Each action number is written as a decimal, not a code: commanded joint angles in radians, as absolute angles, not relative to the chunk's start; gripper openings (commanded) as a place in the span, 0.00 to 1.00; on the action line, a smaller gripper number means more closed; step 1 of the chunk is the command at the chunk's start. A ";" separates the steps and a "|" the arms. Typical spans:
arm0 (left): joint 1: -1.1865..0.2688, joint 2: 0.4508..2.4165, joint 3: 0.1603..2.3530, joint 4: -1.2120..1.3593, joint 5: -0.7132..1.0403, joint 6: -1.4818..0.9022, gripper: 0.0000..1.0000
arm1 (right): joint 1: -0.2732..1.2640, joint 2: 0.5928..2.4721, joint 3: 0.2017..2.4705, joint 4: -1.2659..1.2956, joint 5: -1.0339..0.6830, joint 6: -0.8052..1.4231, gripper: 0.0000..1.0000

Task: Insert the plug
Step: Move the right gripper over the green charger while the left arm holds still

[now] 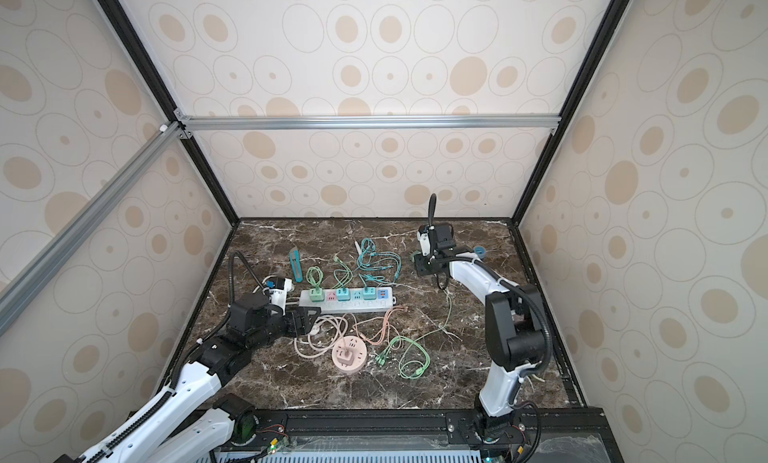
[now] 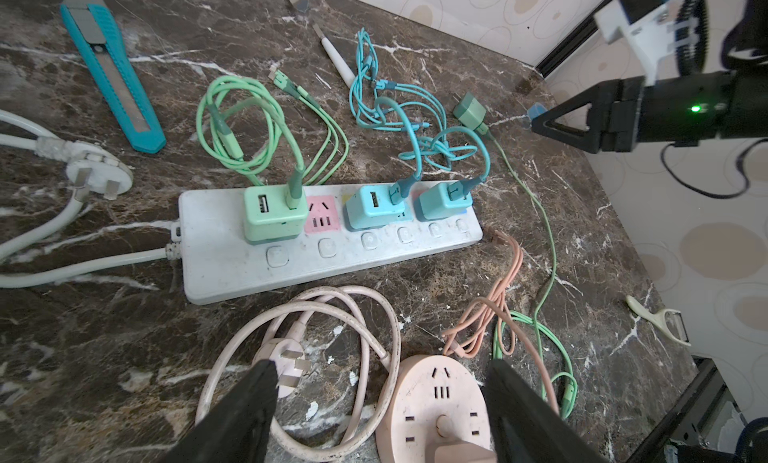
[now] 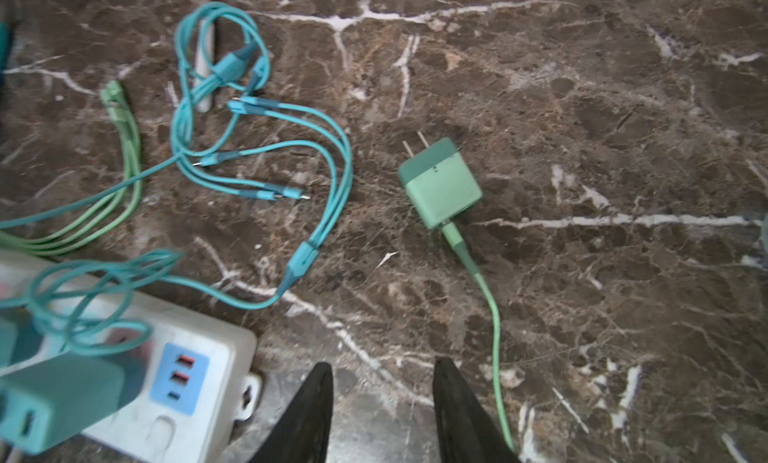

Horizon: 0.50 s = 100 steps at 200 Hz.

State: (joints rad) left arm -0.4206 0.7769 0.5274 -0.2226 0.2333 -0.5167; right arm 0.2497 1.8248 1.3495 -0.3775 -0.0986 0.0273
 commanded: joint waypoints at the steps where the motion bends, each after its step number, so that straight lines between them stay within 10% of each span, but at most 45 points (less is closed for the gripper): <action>1: -0.414 0.748 0.542 -0.241 0.236 -0.499 0.79 | 0.219 1.898 1.441 -0.493 -0.097 -0.047 0.46; 100: -0.414 0.746 0.555 -0.220 0.293 -0.476 0.79 | 0.196 2.177 1.767 -0.654 -0.157 -0.236 0.60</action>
